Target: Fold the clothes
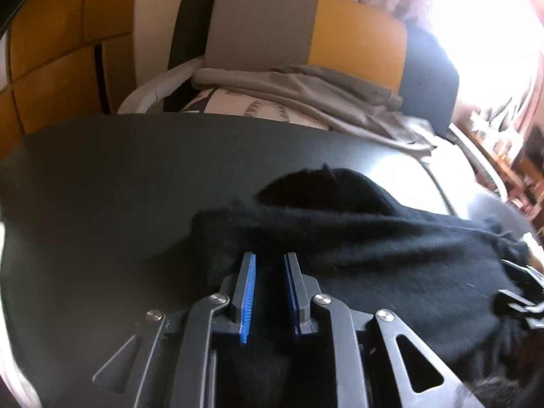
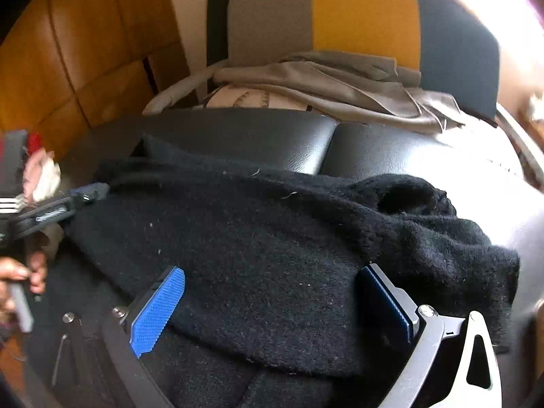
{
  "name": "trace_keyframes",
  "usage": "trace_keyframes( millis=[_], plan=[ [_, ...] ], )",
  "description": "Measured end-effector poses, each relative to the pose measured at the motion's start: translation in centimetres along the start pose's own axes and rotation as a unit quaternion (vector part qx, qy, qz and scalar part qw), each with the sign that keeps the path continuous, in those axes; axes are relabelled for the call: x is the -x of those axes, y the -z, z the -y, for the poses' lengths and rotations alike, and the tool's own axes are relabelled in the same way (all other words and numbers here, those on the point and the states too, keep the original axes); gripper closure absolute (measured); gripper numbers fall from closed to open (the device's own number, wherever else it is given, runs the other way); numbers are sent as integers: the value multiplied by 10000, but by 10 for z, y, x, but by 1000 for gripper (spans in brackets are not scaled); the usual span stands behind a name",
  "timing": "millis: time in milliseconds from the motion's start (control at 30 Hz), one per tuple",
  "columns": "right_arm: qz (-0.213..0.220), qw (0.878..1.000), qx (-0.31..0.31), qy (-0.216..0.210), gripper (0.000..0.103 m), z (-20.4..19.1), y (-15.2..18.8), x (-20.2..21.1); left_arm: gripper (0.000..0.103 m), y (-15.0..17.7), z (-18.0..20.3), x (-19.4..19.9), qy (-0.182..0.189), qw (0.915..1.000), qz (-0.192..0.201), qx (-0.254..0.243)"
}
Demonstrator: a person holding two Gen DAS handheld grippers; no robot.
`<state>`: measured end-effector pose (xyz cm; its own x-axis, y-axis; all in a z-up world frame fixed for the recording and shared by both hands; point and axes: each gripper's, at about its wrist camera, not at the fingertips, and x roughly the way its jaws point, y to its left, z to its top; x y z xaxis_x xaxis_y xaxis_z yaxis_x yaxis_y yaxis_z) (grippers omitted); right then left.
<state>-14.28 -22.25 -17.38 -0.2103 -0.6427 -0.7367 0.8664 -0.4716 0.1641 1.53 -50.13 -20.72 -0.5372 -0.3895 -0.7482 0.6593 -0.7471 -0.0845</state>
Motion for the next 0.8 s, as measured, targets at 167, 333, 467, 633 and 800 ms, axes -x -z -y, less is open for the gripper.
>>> trace_keyframes(
  millis=[167, 333, 467, 633, 800],
  plan=[
    [75, 9987, -443, 240, 0, 21, 9, 16, 85, -5, 33, -4, -275, 9958, 28, -868],
    [-101, 9984, -220, 509, 0, 17, 23, 32, 79, -11, 33, 20, -298, 9977, 127, -595],
    [18, 9985, -487, -260, 0, 31, 26, 60, 77, -3, 37, 55, 356, 9974, 392, -486],
    [166, 9907, -1263, -482, 0, 77, 13, 75, 76, 2, 59, 45, 189, 9946, 262, -991],
    [222, 9946, -952, 362, 0, 88, 7, 77, 76, 17, 50, 36, 82, 9967, -11, -813]
  ],
)
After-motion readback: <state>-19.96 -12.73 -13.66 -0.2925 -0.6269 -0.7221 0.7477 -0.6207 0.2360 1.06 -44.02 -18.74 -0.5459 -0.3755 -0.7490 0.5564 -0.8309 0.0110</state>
